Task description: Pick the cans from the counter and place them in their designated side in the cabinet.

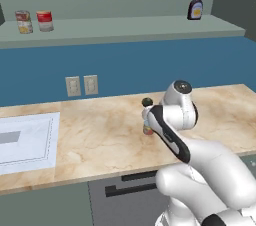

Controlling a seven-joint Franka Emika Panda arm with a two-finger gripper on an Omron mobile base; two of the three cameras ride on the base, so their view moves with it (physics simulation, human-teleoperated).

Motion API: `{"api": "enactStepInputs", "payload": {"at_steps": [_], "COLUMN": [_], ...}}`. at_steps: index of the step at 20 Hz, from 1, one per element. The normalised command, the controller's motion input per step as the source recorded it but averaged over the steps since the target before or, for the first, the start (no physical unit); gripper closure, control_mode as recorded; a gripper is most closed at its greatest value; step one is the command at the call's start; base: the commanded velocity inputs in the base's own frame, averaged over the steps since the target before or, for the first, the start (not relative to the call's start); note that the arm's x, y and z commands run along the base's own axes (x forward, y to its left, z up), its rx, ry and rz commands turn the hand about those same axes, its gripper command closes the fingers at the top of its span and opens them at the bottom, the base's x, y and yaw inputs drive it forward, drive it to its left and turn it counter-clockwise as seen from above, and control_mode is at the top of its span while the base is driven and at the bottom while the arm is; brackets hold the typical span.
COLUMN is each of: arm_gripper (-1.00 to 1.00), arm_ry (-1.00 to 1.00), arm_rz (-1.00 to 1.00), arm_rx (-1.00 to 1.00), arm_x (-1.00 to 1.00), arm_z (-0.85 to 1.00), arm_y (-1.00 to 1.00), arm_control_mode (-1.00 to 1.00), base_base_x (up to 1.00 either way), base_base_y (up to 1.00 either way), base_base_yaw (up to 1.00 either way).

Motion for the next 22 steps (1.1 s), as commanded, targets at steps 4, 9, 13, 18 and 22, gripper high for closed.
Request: {"api": "enactStepInputs", "payload": {"at_steps": [4, 9, 13, 18, 22], "arm_gripper": [-1.00, -1.00, -1.00, -1.00, -1.00], "arm_ry": [0.10, 0.06, 0.01, 0.00, 0.00], "arm_rz": [0.00, 0.00, 0.00, 0.00, 0.00], "arm_rx": [0.00, 0.00, 0.00, 0.00, 0.00], "arm_x": [0.13, 0.10, 0.08, 0.09, 0.11], "arm_z": [-0.10, -0.09, -0.12, -0.16, -0.18], "arm_y": [0.00, 0.00, 0.00, 0.00, 0.02], "arm_control_mode": [-1.00, -1.00, -1.00, -1.00, -1.00], "base_base_x": [0.00, 0.00, 0.00, 0.00, 0.00], "base_base_y": [0.00, 0.00, 0.00, 0.00, 0.00], "base_base_yaw": [0.00, 0.00, 0.00, 0.00, 0.00]}}
